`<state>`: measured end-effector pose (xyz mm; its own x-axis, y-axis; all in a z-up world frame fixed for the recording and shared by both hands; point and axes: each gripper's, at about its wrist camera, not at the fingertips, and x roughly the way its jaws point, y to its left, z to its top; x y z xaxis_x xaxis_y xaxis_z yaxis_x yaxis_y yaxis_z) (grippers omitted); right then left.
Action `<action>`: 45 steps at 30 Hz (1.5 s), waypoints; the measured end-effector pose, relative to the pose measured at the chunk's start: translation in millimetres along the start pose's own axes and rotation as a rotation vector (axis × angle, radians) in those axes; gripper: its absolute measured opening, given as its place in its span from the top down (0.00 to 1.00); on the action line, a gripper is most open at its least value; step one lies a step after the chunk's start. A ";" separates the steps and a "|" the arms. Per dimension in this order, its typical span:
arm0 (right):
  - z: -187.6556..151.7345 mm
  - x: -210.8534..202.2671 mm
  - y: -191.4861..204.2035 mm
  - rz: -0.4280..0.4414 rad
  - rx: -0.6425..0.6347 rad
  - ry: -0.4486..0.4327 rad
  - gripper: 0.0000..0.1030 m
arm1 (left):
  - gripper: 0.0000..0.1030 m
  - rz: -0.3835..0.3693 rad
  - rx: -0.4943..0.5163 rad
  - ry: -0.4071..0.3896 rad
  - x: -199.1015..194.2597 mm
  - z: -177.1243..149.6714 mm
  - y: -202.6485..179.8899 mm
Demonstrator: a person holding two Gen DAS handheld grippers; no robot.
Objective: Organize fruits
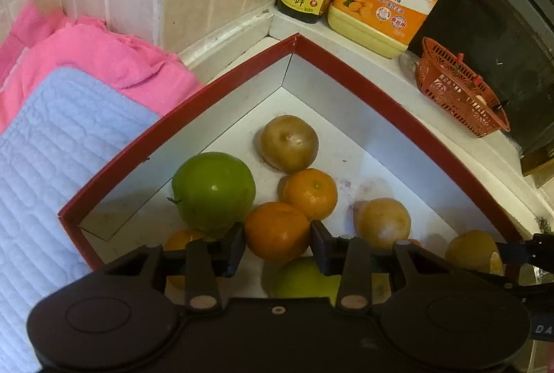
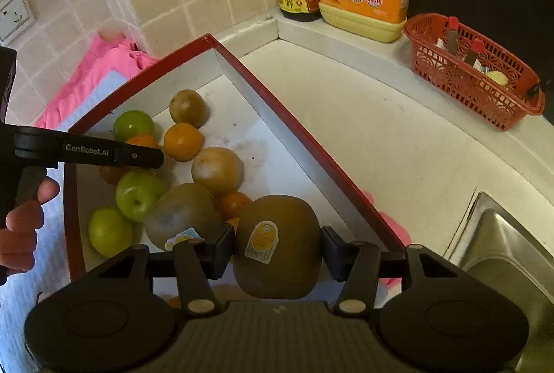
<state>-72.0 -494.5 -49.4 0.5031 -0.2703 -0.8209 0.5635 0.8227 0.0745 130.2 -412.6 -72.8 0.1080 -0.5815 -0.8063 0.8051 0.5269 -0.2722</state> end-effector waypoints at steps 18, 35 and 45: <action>0.4 -40.8 -9.3 0.006 0.108 -0.148 0.10 | 0.23 0.091 -0.013 -0.134 -72.7 -23.5 -10.0; -20.0 -155.9 119.0 -0.077 0.128 -0.332 0.05 | 0.21 0.367 0.024 -0.434 -249.8 -115.1 -51.7; -57.3 -171.9 179.7 -0.090 0.042 -0.333 0.04 | 0.21 0.390 -0.047 -0.391 -273.4 -181.7 -29.2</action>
<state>-94.7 -271.5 72.6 0.6329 -0.4947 -0.5955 0.6380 0.7690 0.0392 -28.7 -156.4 60.3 0.6088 -0.5195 -0.5996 0.6362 0.7712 -0.0222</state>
